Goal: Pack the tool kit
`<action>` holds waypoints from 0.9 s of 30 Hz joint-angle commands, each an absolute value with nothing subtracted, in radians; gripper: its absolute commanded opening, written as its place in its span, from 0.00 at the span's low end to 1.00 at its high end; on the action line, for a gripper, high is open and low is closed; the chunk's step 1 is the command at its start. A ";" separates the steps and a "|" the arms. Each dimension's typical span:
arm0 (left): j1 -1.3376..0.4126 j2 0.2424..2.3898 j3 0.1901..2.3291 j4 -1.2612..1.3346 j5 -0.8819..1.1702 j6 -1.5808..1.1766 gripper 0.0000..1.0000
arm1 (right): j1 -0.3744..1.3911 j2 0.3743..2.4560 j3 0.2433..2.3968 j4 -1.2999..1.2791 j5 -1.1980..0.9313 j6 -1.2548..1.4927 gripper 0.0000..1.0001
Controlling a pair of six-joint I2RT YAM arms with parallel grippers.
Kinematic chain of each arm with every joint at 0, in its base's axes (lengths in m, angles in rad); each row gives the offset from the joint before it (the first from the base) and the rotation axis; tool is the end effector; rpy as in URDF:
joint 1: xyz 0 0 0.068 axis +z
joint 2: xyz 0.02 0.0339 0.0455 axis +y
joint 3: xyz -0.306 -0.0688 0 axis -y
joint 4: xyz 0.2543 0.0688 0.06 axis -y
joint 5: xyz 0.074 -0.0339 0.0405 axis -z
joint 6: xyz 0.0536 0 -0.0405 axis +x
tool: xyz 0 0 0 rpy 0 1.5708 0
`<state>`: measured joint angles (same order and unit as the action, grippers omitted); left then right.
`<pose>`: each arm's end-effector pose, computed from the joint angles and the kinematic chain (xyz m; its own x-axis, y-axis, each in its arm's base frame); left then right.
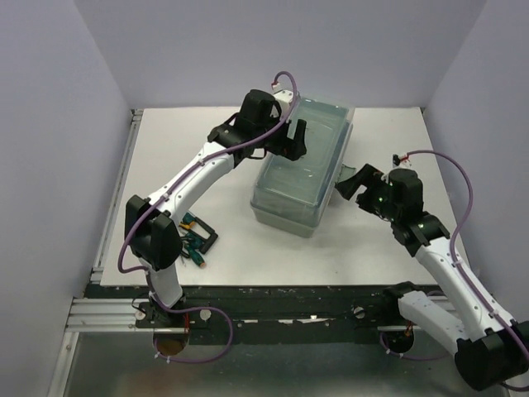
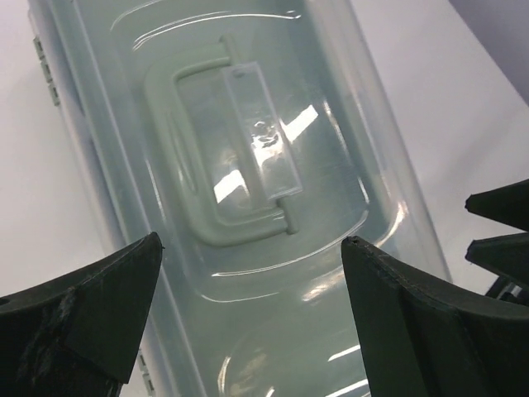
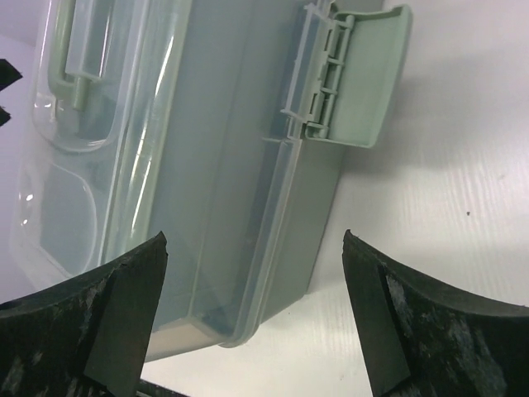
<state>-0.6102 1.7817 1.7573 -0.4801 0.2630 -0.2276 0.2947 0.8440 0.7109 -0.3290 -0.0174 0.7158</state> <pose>0.3607 -0.2692 0.4057 -0.5529 0.1207 -0.8245 0.6314 0.7064 -0.3200 0.1824 0.0563 0.3110 -0.5223 0.5272 -0.6703 0.0496 0.8035 0.5932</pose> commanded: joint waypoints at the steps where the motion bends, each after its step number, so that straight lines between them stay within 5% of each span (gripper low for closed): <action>1: -0.571 1.760 1.734 -0.514 0.173 -0.206 0.99 | 0.295 0.920 0.781 -0.279 -0.121 0.704 0.94; 18: -0.463 1.730 1.445 -0.278 0.420 -0.353 0.96 | 0.296 1.123 0.776 -0.011 -0.242 0.851 0.94; 27: -0.459 1.741 1.352 -0.238 0.437 -0.391 0.56 | 0.316 1.232 0.830 0.069 -0.299 0.903 0.93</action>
<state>-0.4603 1.7279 1.4334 -0.1745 0.4034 -0.3962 0.2928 1.1946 0.7849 0.0147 -0.2432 0.8707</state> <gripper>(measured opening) 0.663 0.934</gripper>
